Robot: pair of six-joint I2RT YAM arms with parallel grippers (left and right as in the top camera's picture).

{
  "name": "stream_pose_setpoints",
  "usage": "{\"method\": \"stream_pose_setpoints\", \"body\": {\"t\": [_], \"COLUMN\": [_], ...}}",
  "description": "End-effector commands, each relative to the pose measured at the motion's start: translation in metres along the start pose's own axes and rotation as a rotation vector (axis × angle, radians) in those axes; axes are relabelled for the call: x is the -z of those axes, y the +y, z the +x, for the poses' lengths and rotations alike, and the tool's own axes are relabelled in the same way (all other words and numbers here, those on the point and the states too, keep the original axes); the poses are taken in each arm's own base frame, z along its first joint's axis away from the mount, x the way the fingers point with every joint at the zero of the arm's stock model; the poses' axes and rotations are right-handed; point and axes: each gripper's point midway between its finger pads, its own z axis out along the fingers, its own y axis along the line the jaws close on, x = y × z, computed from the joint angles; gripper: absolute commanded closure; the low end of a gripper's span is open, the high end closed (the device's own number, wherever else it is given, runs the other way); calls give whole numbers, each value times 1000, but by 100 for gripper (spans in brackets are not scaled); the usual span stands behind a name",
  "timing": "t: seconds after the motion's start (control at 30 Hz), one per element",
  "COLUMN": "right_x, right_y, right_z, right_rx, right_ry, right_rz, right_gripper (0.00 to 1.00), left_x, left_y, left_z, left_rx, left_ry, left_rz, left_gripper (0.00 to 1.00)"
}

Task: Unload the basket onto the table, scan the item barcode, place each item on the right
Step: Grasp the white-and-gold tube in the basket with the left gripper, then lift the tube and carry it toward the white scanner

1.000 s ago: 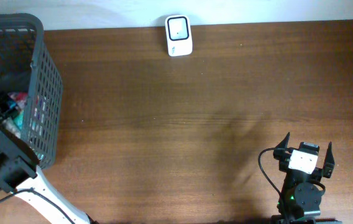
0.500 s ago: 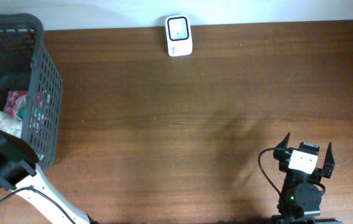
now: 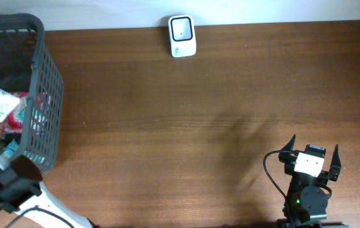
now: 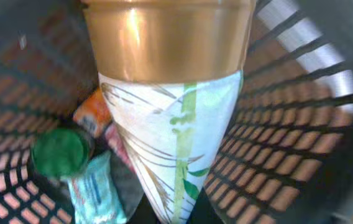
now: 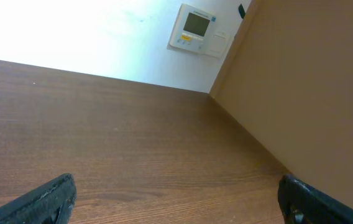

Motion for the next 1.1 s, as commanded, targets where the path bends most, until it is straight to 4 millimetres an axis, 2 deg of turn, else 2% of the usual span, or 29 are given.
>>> {"method": "stream_pose_setpoints", "body": {"t": [0.0,0.07,0.13,0.2,0.23,0.27,0.33,0.4,0.47,0.57,0.77,0.87,1.0,1.07], "right_x": [0,0,0,0,0,0,0,0,0,0,0,0,0,0], "right_y": [-2,-2,-2,-2,-2,-2,-2,-2,-2,-2,-2,-2,-2,-2], "right_z": [4,4,4,4,4,4,4,4,4,4,4,4,4,4], "right_rx": [1,1,1,1,1,1,1,1,1,1,1,1,1,1], "right_ry": [9,9,10,10,9,10,9,9,9,9,9,9,9,9], "right_rz": [17,17,17,17,17,17,17,17,17,17,17,17,17,17], "right_gripper": [2,1,2,1,1,1,1,1,2,1,1,1,1,1], "left_x": [86,118,147,167,176,182,183,186,191,196,182,154,123,98], "left_y": [-24,-29,-43,-69,-89,-108,-130,-168,-197,-232,-282,-306,-337,-352], "left_z": [-21,-27,-24,-18,-11,-3,12,42,65,103,176,222,271,301], "left_rx": [-14,-22,-48,-95,-164,-247,-294,-369,-434,-527,-686,-715,-805,-841], "left_ry": [-235,-323,-378,-388,-390,-391,-358,-289,-255,-199,-49,94,214,290], "left_rz": [126,150,232,374,458,509,552,628,684,718,721,666,648,621], "left_gripper": [100,100,100,100,100,100,100,100,100,100,100,100,100,100]}}
